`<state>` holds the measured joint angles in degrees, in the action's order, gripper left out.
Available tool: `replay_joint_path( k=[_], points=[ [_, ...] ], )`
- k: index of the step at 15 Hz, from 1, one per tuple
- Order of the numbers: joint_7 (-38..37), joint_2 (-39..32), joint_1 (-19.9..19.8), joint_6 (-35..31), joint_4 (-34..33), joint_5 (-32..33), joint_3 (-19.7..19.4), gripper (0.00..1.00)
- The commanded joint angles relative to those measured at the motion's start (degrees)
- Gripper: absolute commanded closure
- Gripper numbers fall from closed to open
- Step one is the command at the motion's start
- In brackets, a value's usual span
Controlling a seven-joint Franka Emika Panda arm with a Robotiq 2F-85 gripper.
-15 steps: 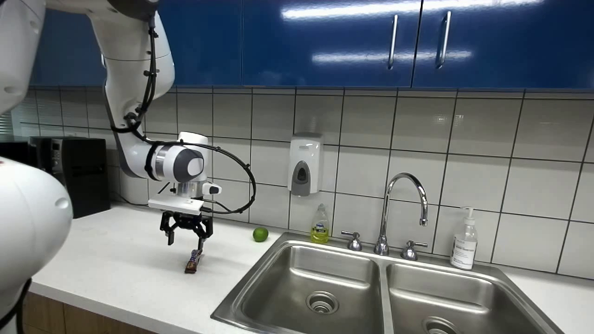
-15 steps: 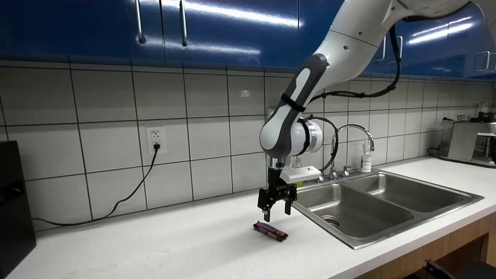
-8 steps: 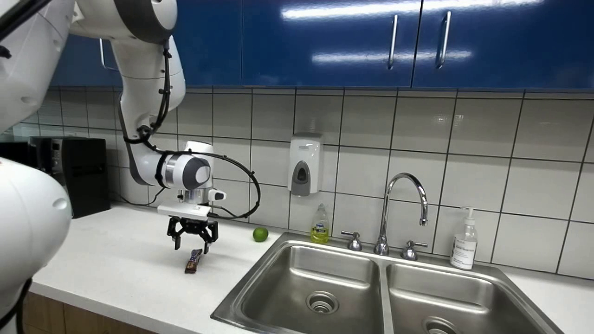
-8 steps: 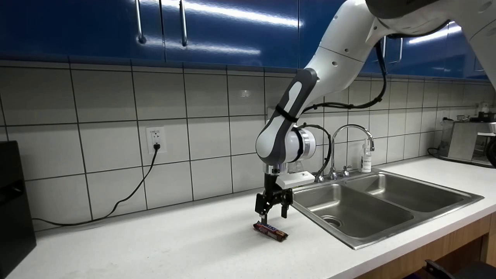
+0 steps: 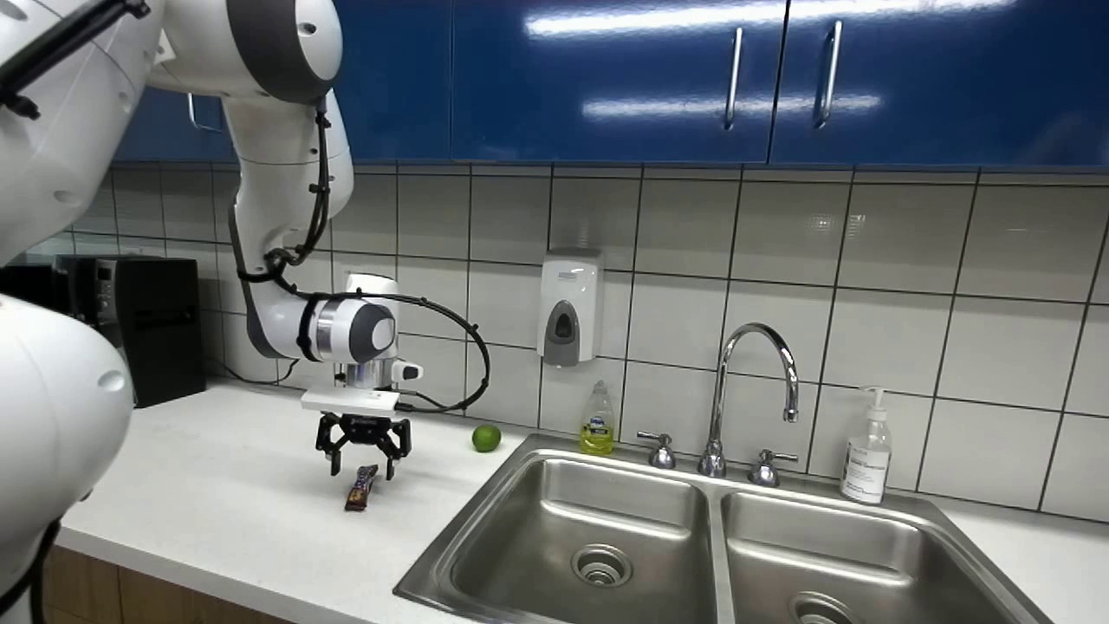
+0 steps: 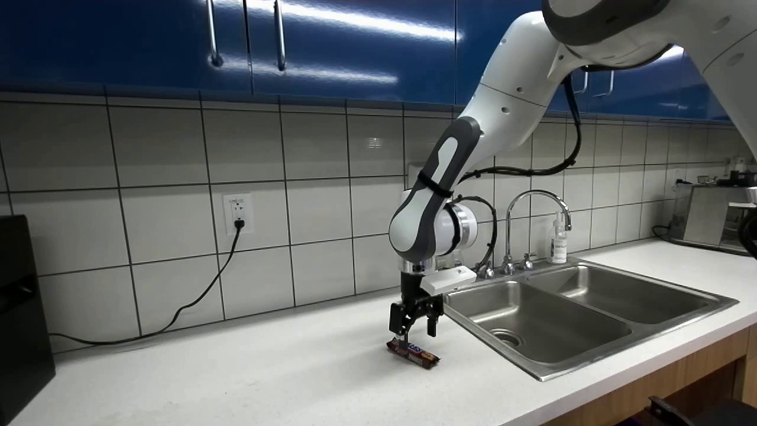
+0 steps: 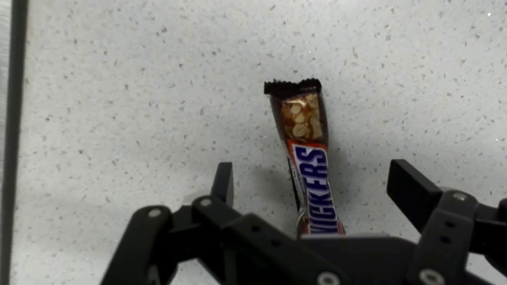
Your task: Put the brown packet in the sink on the left.
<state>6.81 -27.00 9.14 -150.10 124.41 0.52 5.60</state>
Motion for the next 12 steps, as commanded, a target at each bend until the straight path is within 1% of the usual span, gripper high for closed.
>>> replay_joint_path(
  k=[1,12],
  points=[
    [1.26,-1.36,-0.98,-0.66,-1.21,1.96,0.71,0.0],
    [2.84,-3.02,-0.83,-2.89,-1.59,3.91,0.88,0.0]
  ],
)
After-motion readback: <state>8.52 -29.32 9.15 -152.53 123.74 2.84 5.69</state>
